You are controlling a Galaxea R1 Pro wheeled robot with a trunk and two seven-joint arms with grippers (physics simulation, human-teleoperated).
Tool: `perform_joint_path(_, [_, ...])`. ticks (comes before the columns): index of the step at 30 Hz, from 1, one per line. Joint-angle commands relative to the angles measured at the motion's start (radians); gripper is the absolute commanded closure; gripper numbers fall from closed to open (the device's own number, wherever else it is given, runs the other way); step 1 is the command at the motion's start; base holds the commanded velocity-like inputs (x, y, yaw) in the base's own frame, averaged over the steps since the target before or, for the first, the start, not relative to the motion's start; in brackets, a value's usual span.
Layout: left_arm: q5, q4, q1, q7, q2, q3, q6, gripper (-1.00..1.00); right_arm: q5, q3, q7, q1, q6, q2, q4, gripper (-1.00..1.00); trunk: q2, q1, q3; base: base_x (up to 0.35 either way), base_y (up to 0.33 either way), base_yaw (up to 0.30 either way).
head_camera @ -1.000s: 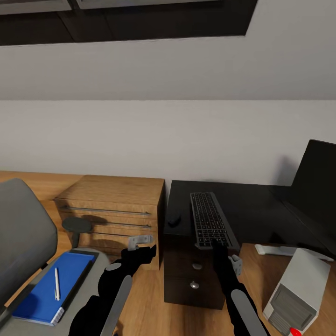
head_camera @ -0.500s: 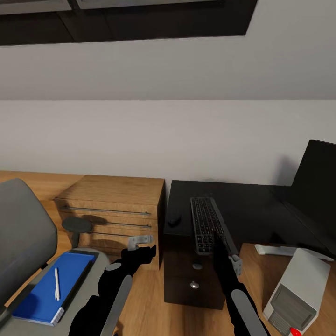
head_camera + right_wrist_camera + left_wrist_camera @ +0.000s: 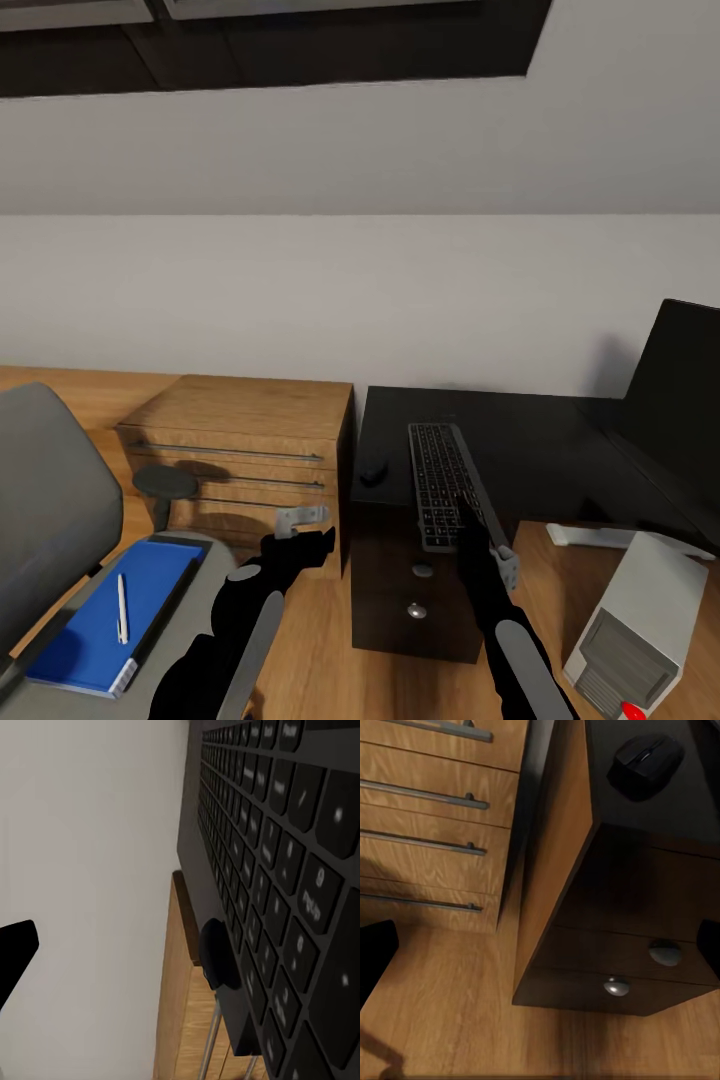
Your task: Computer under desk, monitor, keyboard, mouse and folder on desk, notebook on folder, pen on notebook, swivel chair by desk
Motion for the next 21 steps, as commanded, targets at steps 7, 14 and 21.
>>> perform_joint_path(7, [0.01, 0.0, -0.001, 0.009, 0.0, -0.001, 0.003, -1.0, -0.009, 0.002, 0.004, -0.001, -0.005, 0.0, 0.001, -1.0, -0.001, 0.0, -0.001, -0.249, 0.0, 0.0])
perform_joint_path(14, [0.01, 0.0, -0.001, 0.009, 0.001, -0.001, 0.003, -1.0, -0.01, 0.002, 0.002, -0.001, -0.003, 0.0, 0.002, -1.0, -0.001, 0.0, -0.001, -0.329, 0.0, 0.0])
perform_joint_path(21, [0.01, 0.0, -0.001, 0.009, 0.001, -0.001, 0.003, -1.0, -0.011, 0.001, 0.002, -0.001, -0.003, 0.0, 0.001, -1.0, -0.001, 0.0, -0.001, -0.334, -0.035, 0.0])
